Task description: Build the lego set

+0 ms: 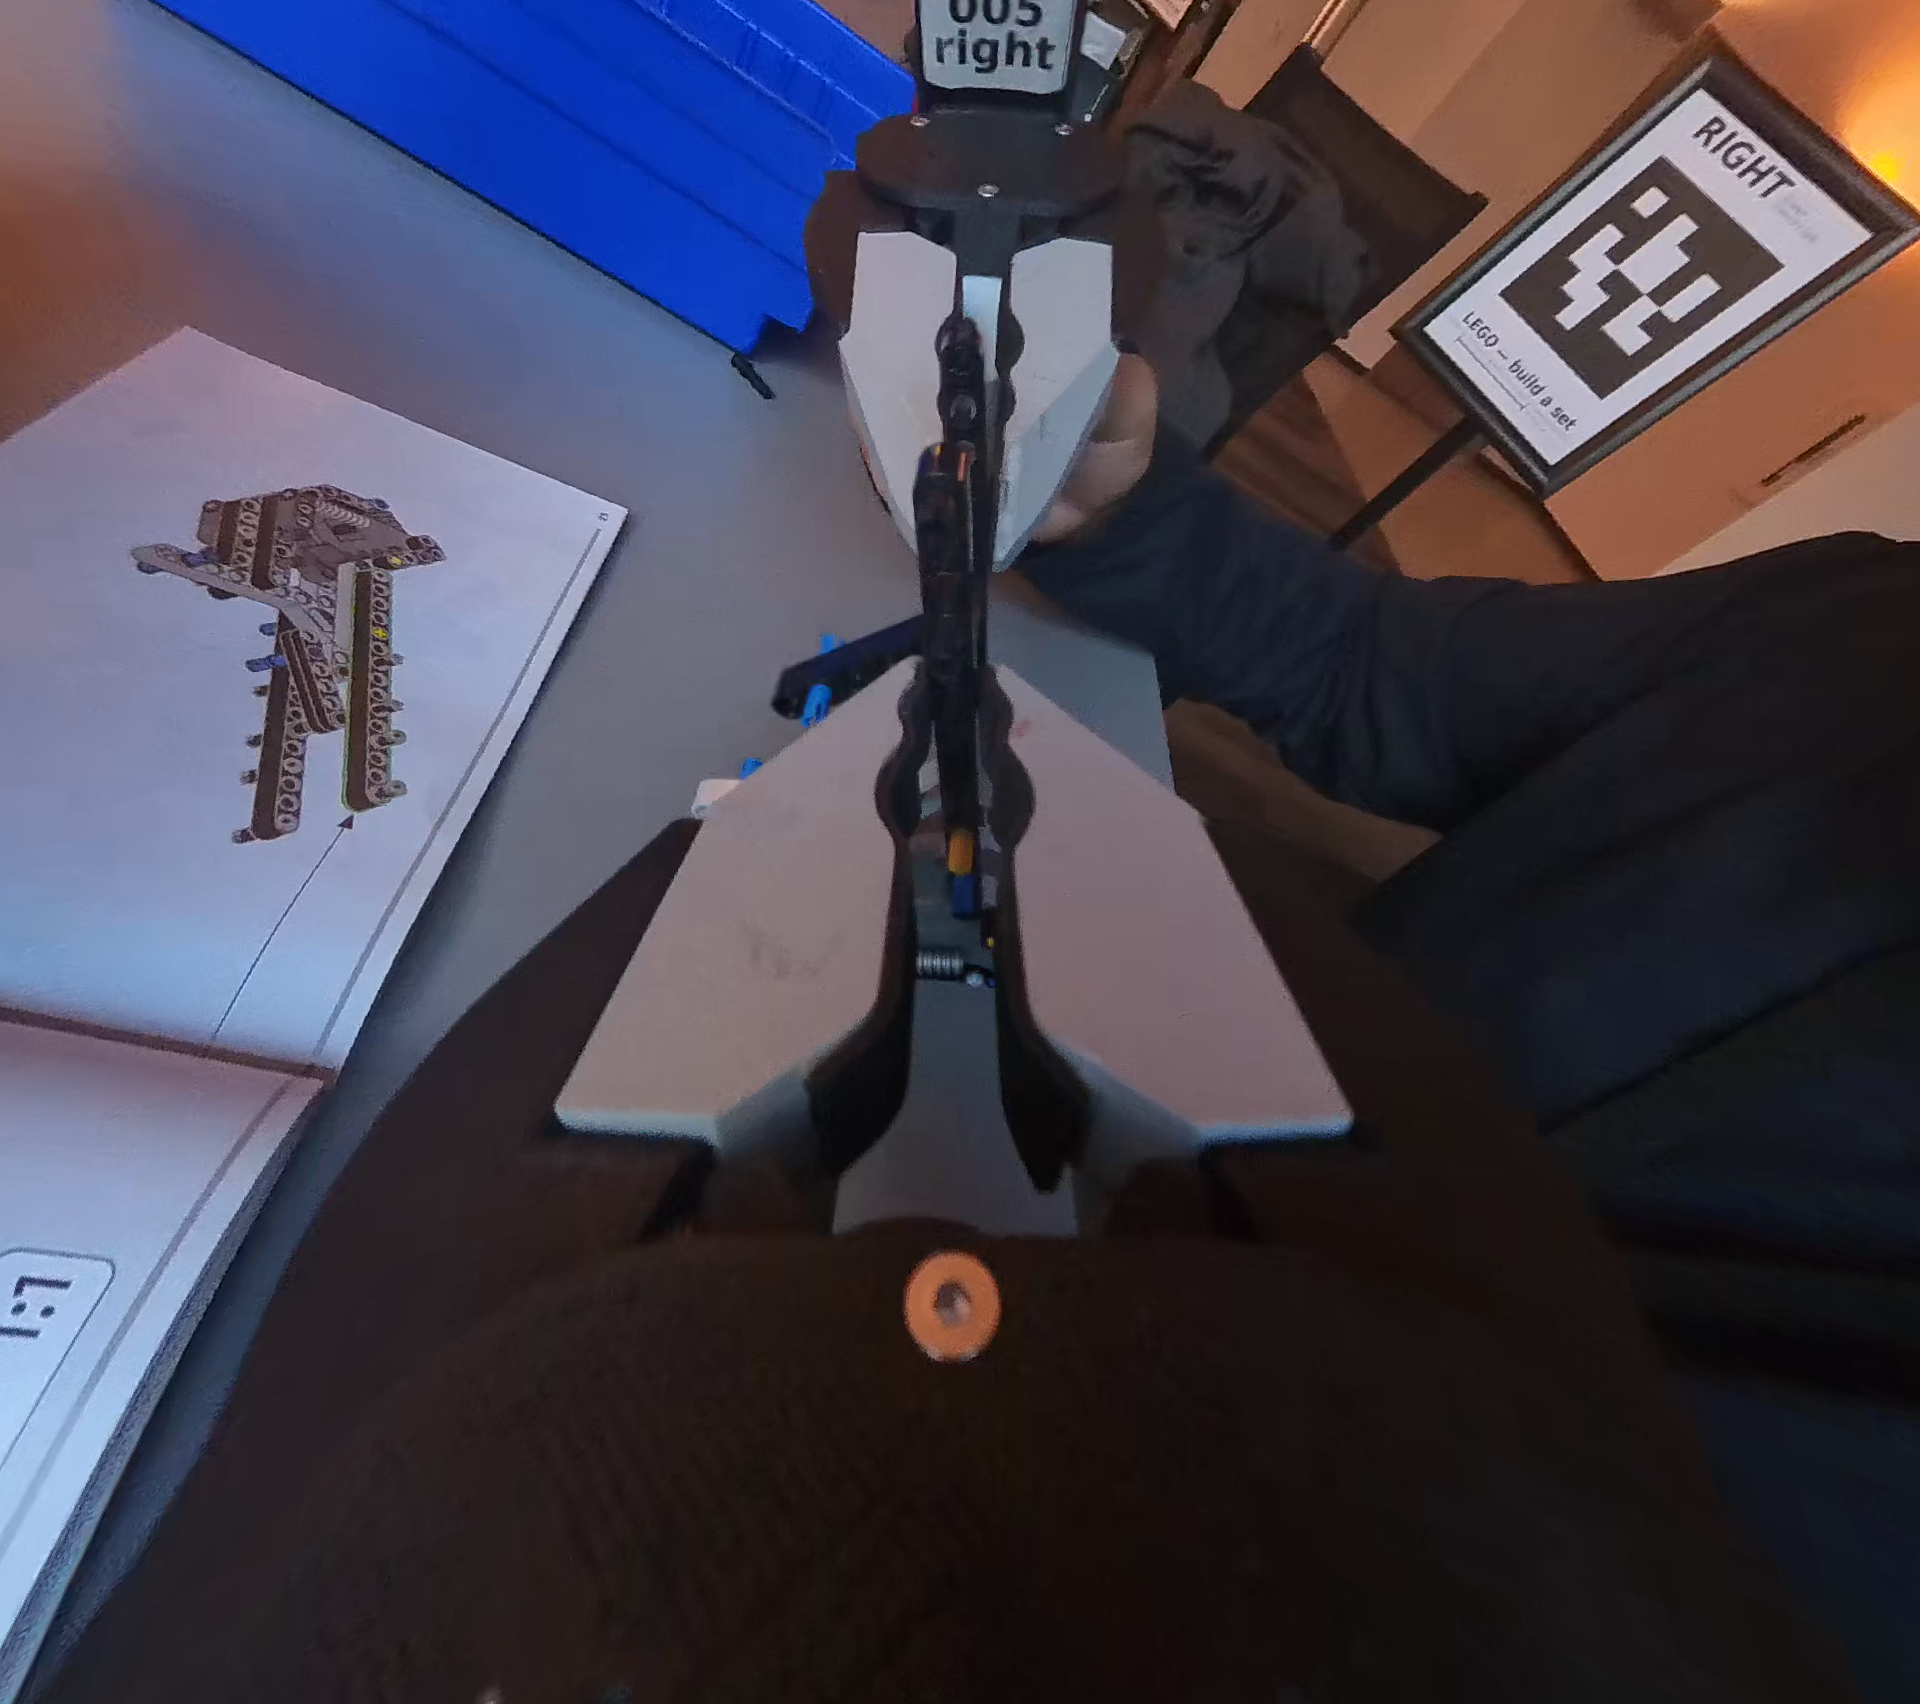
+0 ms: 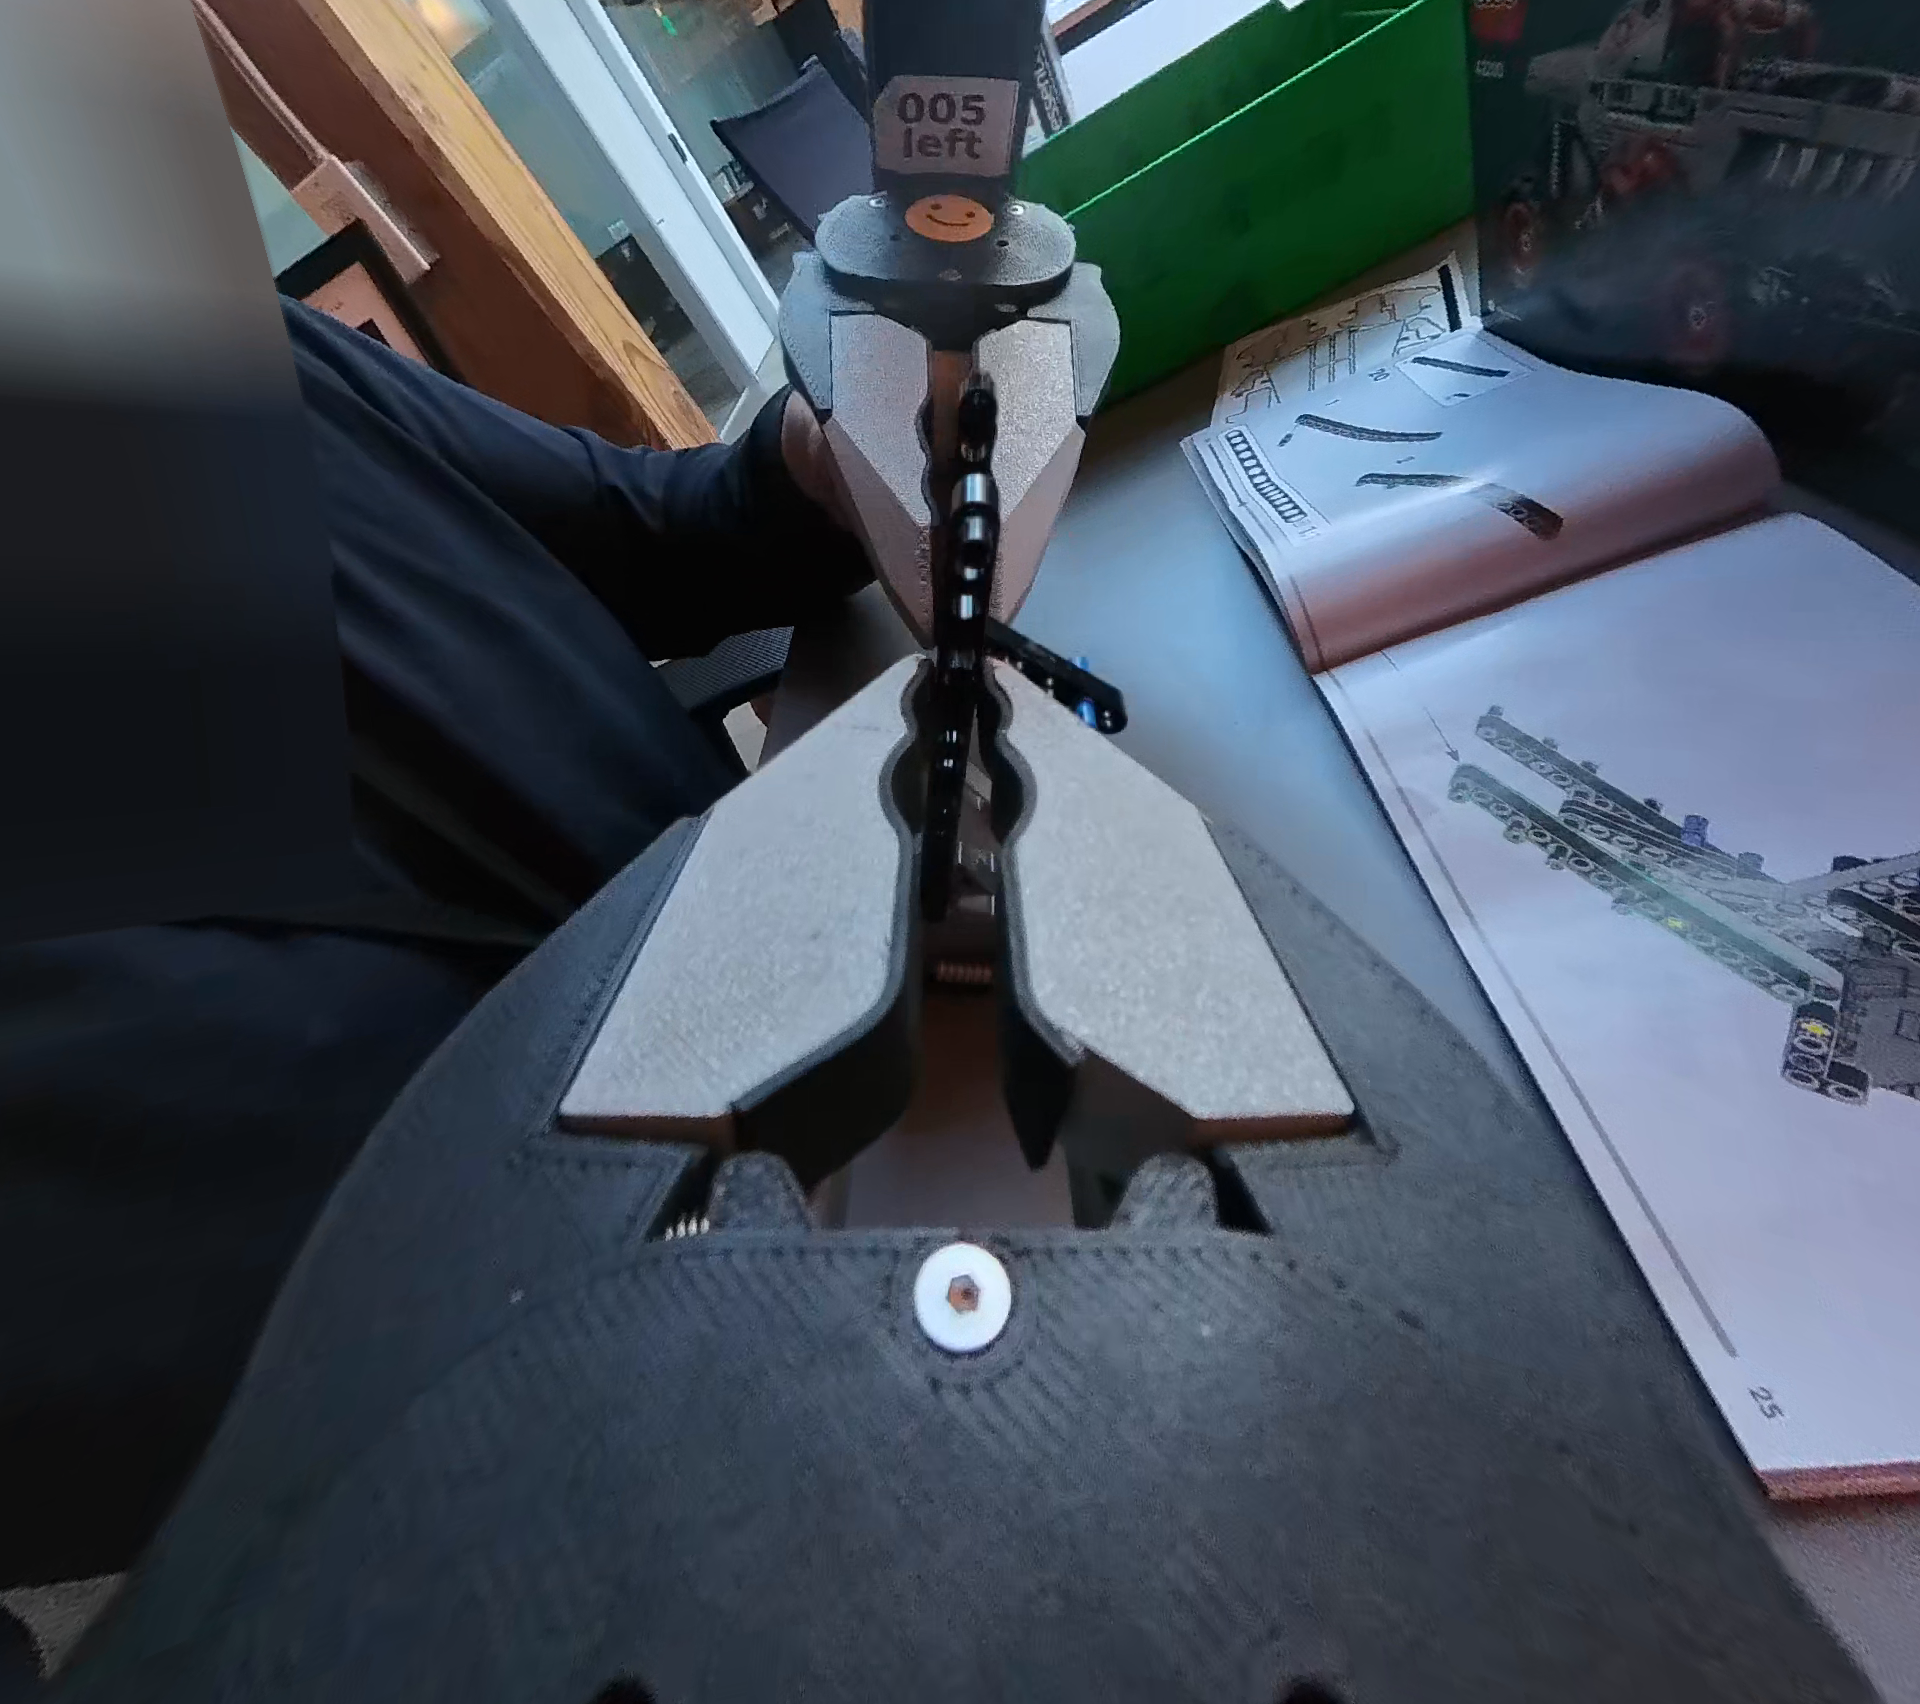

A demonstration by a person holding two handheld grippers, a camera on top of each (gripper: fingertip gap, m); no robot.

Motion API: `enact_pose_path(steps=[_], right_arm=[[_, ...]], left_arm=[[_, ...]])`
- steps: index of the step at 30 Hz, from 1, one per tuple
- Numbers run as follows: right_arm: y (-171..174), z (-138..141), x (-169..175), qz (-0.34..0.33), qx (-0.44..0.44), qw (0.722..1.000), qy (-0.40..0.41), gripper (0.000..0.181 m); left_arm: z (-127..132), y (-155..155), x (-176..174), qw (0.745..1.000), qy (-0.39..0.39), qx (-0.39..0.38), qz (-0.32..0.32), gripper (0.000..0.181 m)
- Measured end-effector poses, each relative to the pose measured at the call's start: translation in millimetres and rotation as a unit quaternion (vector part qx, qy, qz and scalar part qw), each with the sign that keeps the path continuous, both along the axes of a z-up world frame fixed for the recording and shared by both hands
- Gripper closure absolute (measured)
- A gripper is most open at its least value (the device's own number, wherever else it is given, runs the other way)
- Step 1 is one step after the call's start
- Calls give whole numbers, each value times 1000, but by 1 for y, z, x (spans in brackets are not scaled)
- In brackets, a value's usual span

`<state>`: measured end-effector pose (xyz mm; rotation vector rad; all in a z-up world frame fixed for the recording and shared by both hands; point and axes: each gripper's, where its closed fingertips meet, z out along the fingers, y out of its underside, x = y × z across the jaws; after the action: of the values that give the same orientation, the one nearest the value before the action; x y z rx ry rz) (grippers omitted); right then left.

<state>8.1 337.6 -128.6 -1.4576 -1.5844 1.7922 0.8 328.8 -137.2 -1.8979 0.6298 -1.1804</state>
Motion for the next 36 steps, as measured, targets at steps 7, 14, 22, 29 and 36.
enact_pose_path(steps=[7,14,22,29,36], right_arm=[[0,2,0,4,6,1000,-2,177],[-1,3,3,8,23,1000,-5,176],[1,4,5,9,8,1000,0,176],[-3,4,2,18,-6,1000,0,177],[-6,5,3,25,-1,1000,4,177]], left_arm=[[4,0,1,1000,-27,-11,-9,176],[5,1,3,1000,-6,21,0,176],[8,8,-10,998,-7,51,38,151],[9,2,9,995,19,103,-1,167],[8,1,11,995,6,100,1,175]])
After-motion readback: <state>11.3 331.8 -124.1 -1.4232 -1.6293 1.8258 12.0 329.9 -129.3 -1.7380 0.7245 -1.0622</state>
